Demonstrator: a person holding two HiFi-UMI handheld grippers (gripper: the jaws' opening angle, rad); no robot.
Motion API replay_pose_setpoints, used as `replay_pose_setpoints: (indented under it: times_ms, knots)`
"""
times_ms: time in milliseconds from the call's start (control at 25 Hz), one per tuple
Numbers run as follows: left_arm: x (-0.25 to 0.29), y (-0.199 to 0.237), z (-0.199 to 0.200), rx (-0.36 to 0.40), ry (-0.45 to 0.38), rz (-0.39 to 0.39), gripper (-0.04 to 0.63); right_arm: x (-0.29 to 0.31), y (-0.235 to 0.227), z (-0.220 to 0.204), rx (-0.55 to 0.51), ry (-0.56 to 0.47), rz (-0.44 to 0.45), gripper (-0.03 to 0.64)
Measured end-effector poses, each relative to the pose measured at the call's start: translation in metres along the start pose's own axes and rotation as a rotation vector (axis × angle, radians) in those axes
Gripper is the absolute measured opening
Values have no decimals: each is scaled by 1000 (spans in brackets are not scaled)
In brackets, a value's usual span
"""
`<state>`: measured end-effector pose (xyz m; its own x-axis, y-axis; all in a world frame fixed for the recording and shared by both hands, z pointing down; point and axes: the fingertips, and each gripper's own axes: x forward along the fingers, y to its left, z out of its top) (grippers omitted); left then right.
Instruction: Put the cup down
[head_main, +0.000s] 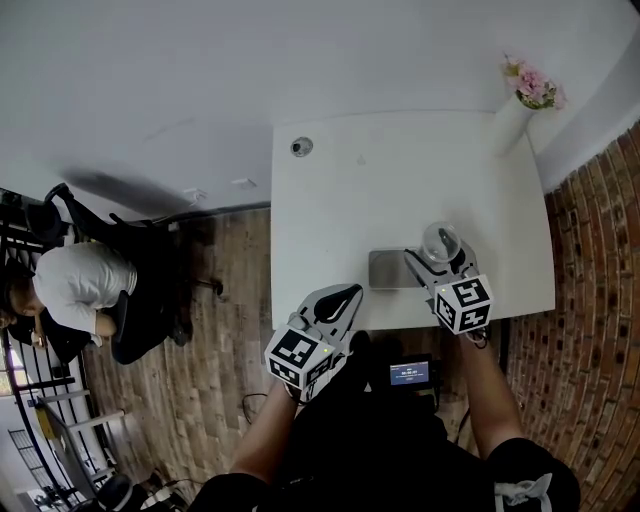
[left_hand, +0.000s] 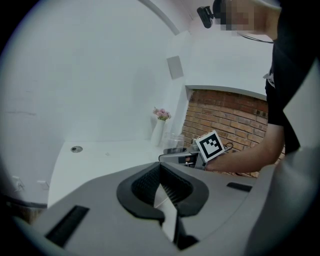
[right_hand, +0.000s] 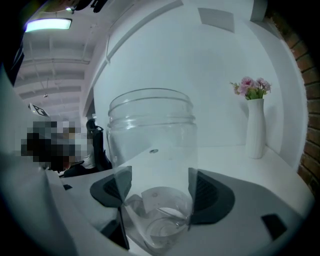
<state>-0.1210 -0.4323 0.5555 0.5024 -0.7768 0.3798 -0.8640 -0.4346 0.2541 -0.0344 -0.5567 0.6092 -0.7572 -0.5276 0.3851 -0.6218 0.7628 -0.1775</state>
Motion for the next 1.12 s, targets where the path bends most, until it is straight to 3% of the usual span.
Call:
replay_pose_setpoints:
  times_ms: [240, 720, 840, 1120]
  knots:
    - [4, -1, 0, 1, 4, -14, 9, -17, 17, -9, -115, -108, -16, 368]
    - [2, -12, 4, 29, -3, -44, 9, -16, 15, -3, -112, -163, -28, 370]
    - [-2, -12, 5, 29, -7, -41, 9, -22, 15, 7, -106, -201, -17, 448]
    - [-6, -19, 5, 33, -19, -62, 9, -46, 20, 4, -92, -186, -30, 460]
